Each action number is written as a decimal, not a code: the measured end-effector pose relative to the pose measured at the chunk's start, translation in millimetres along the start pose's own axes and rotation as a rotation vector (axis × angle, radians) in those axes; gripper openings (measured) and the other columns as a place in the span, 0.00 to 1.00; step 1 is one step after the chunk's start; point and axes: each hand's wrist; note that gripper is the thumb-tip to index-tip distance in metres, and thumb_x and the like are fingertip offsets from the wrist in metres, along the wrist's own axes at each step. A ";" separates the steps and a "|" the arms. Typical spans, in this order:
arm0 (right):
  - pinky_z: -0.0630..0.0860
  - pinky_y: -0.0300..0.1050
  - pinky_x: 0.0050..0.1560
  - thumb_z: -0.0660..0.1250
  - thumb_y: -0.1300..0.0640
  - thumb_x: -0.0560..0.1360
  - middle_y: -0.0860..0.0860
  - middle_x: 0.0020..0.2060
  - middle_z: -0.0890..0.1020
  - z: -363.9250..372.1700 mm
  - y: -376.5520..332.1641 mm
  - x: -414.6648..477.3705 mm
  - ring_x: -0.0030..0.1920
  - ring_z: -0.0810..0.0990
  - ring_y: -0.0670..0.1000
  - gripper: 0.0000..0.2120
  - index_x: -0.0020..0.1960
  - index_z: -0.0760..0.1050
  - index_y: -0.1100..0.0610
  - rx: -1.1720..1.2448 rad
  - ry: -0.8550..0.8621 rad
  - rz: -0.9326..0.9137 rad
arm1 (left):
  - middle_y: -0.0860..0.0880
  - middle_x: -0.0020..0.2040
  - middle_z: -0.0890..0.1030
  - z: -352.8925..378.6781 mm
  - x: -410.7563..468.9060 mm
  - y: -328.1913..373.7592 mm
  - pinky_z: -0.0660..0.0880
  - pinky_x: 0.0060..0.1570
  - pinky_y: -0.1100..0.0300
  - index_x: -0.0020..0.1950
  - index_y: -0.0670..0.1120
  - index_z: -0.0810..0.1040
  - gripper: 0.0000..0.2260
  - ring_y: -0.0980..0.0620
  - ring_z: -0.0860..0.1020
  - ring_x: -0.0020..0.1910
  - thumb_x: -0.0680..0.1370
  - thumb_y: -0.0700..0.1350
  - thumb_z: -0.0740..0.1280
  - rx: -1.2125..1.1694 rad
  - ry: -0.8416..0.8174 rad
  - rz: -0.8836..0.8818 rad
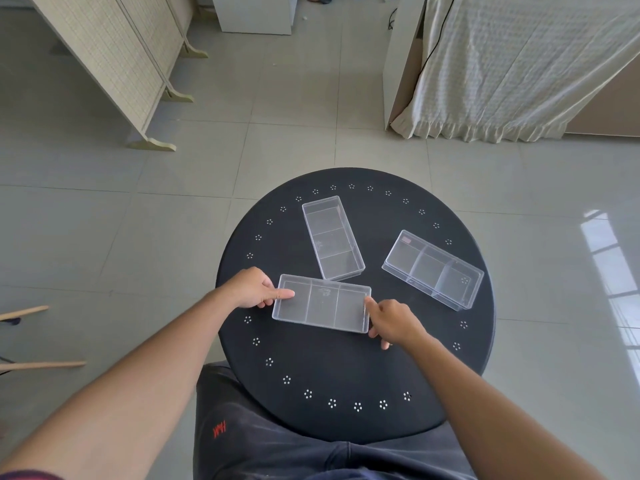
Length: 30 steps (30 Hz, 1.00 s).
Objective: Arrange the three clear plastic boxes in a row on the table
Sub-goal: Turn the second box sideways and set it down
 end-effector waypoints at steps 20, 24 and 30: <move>0.76 0.59 0.62 0.59 0.48 0.85 0.60 0.64 0.78 11.7 -106.9 7.0 0.65 0.77 0.64 0.13 0.53 0.67 0.59 -0.135 0.183 -0.231 | 0.63 0.88 0.42 -23.2 58.8 109.1 0.69 0.78 0.49 0.89 0.53 0.52 0.39 0.54 0.53 0.88 0.81 0.30 0.57 0.190 0.108 0.408; 0.75 0.63 0.68 0.59 0.46 0.85 0.64 0.74 0.74 2.3 -102.4 25.6 0.72 0.75 0.67 0.23 0.66 0.70 0.66 -0.229 0.163 -0.243 | 0.59 0.89 0.48 -28.0 56.1 114.0 0.73 0.74 0.45 0.88 0.54 0.59 0.33 0.51 0.59 0.86 0.83 0.36 0.60 0.298 0.184 0.356; 0.74 0.67 0.69 0.58 0.44 0.85 0.60 0.79 0.71 -25.0 -106.1 54.4 0.74 0.75 0.65 0.28 0.75 0.67 0.64 -0.422 0.196 -0.275 | 0.52 0.88 0.60 -38.2 54.9 105.8 0.71 0.75 0.41 0.85 0.58 0.66 0.26 0.43 0.59 0.86 0.87 0.45 0.61 0.492 0.266 0.254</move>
Point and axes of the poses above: each hand's wrist, its own x-axis towards the middle knuckle, its own z-axis out of the palm, y = z × x
